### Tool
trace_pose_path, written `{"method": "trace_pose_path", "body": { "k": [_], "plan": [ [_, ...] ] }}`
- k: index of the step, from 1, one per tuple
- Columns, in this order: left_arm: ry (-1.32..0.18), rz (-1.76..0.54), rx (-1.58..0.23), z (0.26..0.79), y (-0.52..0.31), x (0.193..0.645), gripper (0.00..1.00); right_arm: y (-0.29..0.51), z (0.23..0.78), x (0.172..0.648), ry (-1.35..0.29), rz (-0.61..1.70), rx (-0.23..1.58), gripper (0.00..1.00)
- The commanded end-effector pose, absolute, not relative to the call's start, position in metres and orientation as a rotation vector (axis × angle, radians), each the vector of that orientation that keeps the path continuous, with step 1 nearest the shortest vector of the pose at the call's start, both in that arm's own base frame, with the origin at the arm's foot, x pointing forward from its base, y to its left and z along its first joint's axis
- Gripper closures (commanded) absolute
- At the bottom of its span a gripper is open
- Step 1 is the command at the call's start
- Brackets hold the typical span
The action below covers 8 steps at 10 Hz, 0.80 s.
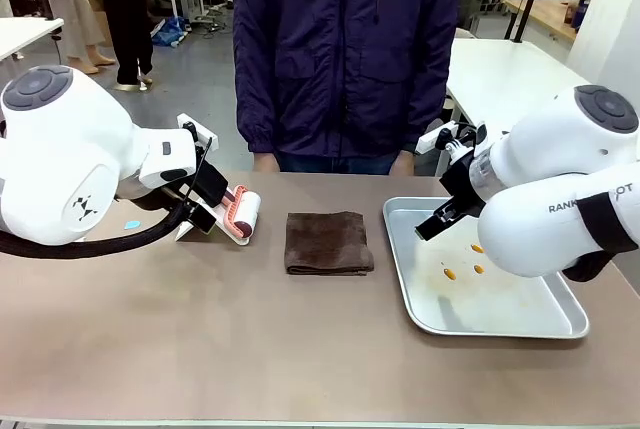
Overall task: Clean the surface of the table.
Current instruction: Hold the Lint Roller with your left hand and the towel with your right hand.
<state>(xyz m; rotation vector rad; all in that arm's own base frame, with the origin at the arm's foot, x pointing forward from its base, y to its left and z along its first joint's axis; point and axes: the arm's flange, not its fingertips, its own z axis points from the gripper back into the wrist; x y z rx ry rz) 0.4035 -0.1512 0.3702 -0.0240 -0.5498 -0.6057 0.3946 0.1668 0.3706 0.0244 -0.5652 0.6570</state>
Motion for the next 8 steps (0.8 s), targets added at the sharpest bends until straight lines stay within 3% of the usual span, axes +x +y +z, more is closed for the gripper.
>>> {"method": "trace_pose_path", "body": {
  "k": [1, 7, 8],
  "plan": [
    [-0.550, -0.606, -0.024, 0.3702, -0.1513, 0.4035, 0.00, 0.1668, 0.3707, 0.3947, -0.566, 0.656, 0.025, 0.00],
    [-0.550, -0.606, -0.024, 0.3702, -0.1512, 0.4035, 0.00, 0.1668, 0.3706, 0.3946, -0.565, 0.657, 0.024, 0.00],
    [-0.569, -0.594, -0.095, 0.3753, -0.1469, 0.4006, 0.00, 0.1656, 0.3798, 0.3967, -0.498, 0.514, 0.038, 0.00]
  ]
}}
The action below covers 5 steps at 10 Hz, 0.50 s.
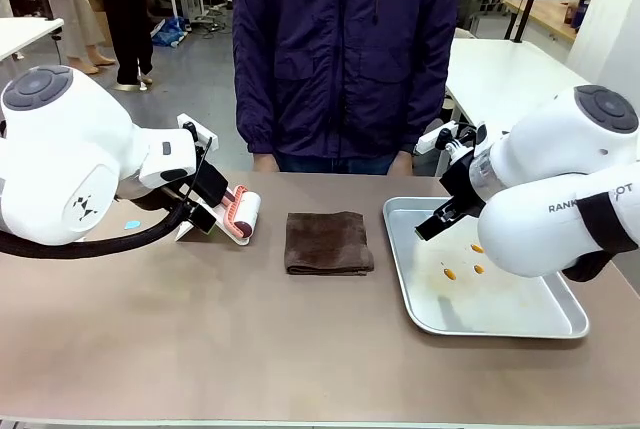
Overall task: Clean the surface of the table.
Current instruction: Hold the Lint Roller with your left hand and the towel with your right hand.
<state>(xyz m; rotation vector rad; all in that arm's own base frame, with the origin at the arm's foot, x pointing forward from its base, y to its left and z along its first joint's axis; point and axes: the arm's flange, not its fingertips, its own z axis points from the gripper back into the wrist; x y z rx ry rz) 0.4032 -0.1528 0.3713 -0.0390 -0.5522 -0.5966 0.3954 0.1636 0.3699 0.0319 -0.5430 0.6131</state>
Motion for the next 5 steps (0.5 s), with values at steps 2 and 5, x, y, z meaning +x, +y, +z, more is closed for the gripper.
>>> {"method": "trace_pose_path", "body": {
  "k": [2, 5],
  "plan": [
    [-0.295, -0.576, -0.208, 0.403, -0.130, 0.388, 0.00, 0.148, 0.419, 0.383, -0.434, 0.378, 0.174, 0.00],
    [-0.345, -0.418, -0.292, 0.454, -0.075, 0.358, 0.00, 0.097, 0.471, 0.336, -0.340, 0.327, 0.503, 0.00]
  ]
}}
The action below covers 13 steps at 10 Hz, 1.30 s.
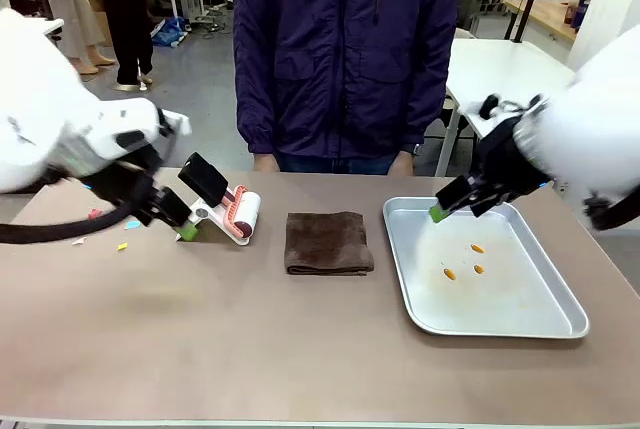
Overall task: Clean the surface of the table.
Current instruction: Hold the Lint Roller with your left hand and the towel with your right hand.
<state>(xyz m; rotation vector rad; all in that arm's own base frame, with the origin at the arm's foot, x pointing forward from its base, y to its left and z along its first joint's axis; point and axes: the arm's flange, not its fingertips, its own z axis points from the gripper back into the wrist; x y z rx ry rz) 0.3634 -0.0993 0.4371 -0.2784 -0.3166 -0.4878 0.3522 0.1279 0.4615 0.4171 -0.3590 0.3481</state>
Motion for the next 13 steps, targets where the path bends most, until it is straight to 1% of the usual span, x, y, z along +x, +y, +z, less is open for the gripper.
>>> {"method": "trace_pose_path", "body": {
  "k": [1, 2, 3, 4, 6, 7, 8, 10, 12, 13],
  "plan": [
    [-0.383, -0.360, -0.335, 0.463, -0.048, 0.352, 0.00, 0.071, 0.476, 0.323, -0.345, 0.256, 0.588, 0.00],
    [-0.432, -0.265, -0.403, 0.470, -0.007, 0.345, 0.00, 0.033, 0.475, 0.308, -0.342, 0.183, 0.693, 0.00],
    [-0.477, -0.195, -0.516, 0.470, 0.032, 0.340, 0.00, -0.004, 0.465, 0.297, -0.346, 0.103, 0.771, 0.00],
    [-0.520, -0.127, -0.627, 0.463, 0.072, 0.331, 0.00, -0.040, 0.449, 0.287, -0.325, 0.017, 0.817, 0.00],
    [-0.642, -0.061, -0.877, 0.437, 0.145, 0.309, 0.00, -0.107, 0.422, 0.269, -0.397, -0.086, 0.994, 0.00],
    [-0.723, 0.010, -0.964, 0.416, 0.184, 0.294, 0.00, -0.141, 0.408, 0.264, -0.438, -0.148, 1.081, 0.00],
    [-0.727, 0.127, -0.964, 0.396, 0.208, 0.287, 0.00, -0.167, 0.396, 0.262, -0.453, -0.217, 1.130, 0.00],
    [-0.747, 0.222, -1.040, 0.367, 0.237, 0.272, 0.00, -0.208, 0.375, 0.260, -0.469, -0.327, 1.189, 0.00],
    [-0.792, 0.302, -1.053, 0.355, 0.229, 0.264, 0.00, -0.231, 0.360, 0.257, -0.534, -0.417, 1.243, 0.00],
    [-0.791, 0.313, -1.008, 0.357, 0.209, 0.267, 0.00, -0.233, 0.356, 0.255, -0.626, -0.441, 1.158, 0.00]
  ]
}}
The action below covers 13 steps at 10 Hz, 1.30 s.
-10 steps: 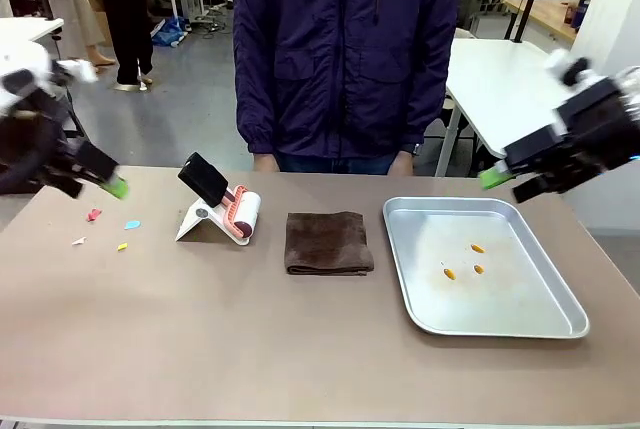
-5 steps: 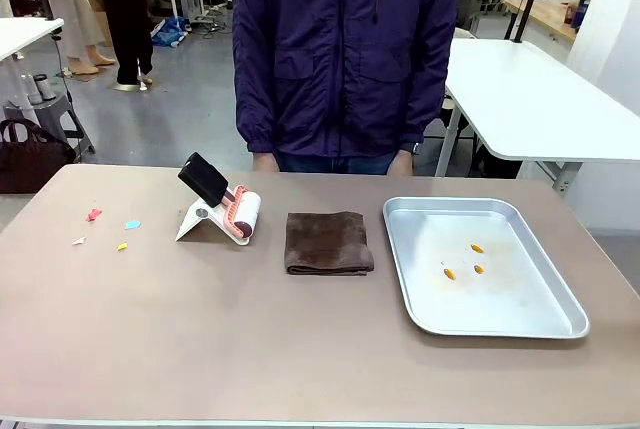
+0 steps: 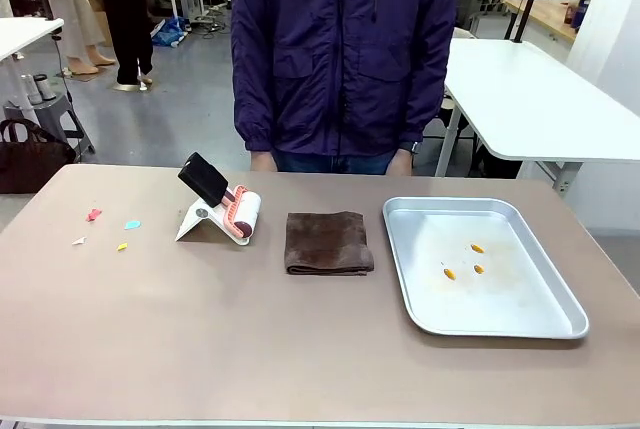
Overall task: Clean the surface of the table.
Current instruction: Hold the Lint Roller with your left hand and the towel with your right hand.
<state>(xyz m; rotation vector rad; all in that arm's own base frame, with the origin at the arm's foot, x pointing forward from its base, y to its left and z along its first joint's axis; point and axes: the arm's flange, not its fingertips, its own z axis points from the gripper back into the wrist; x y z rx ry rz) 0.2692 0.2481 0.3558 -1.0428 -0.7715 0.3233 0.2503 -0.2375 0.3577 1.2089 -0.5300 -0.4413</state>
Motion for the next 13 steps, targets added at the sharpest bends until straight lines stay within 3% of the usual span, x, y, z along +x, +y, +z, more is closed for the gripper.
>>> {"method": "trace_pose_path", "body": {
  "k": [1, 8, 11, 13],
  "plan": [
    [-0.766, 0.301, -1.047, 0.359, 0.251, 0.262, 0.00, -0.230, 0.365, 0.250, -0.485, -0.411, 1.210, 0.00],
    [-0.730, 0.317, -1.041, 0.361, 0.251, 0.259, 0.00, -0.228, 0.362, 0.251, -0.481, -0.417, 1.206, 0.00],
    [-0.753, 0.255, -1.035, 0.392, 0.221, 0.288, 0.00, -0.171, 0.402, 0.265, -0.480, -0.440, 0.959, 0.00],
    [-0.755, 0.129, -1.044, 0.426, 0.197, 0.326, 0.00, -0.114, 0.443, 0.272, -0.515, -0.304, 0.829, 0.00]
  ]
}}
